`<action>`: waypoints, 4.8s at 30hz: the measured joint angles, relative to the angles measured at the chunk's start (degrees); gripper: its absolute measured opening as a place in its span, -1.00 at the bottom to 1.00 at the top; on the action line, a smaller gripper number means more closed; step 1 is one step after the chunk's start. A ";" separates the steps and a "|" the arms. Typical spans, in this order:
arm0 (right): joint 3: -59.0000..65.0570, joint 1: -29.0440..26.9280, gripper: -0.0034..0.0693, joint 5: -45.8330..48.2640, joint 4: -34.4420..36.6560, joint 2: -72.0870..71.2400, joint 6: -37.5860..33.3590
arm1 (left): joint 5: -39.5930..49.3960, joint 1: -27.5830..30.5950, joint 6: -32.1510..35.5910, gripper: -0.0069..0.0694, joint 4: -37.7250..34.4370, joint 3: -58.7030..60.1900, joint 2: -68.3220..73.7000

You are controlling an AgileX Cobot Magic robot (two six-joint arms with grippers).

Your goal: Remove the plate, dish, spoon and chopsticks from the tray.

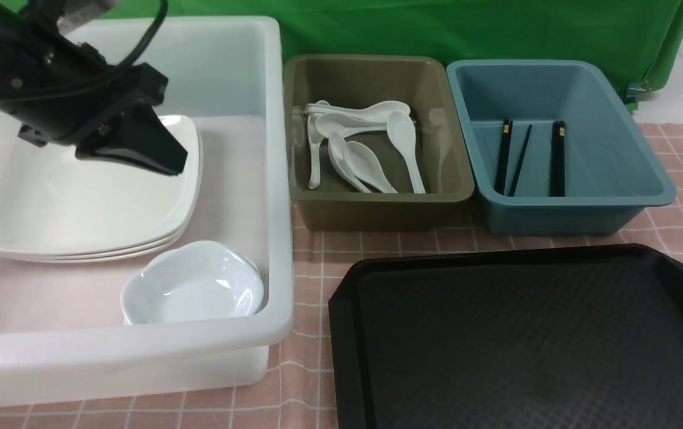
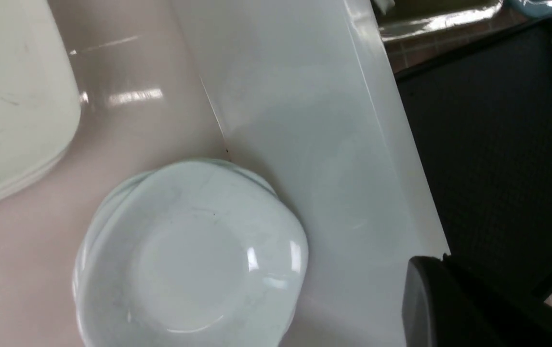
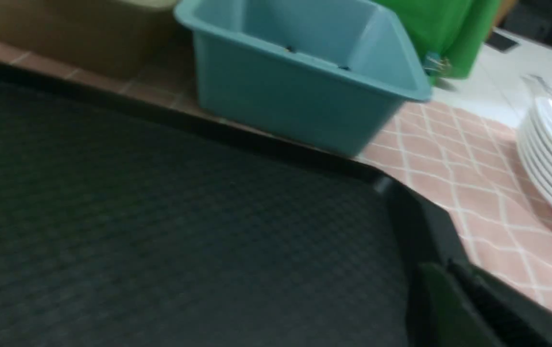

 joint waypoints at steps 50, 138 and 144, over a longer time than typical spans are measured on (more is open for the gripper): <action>-0.30 -0.02 -0.37 2.21 -0.71 0.00 18.80 | -1.14 -2.18 -1.24 -0.83 5.28 9.42 -17.90; -0.30 -3.91 -0.25 2.28 -0.81 0.00 18.85 | -56.38 0.18 -19.34 -0.82 30.22 80.73 -88.89; -0.30 -3.91 -0.25 2.28 -0.81 0.00 18.85 | -56.38 0.18 -19.29 -0.82 30.22 80.73 -88.89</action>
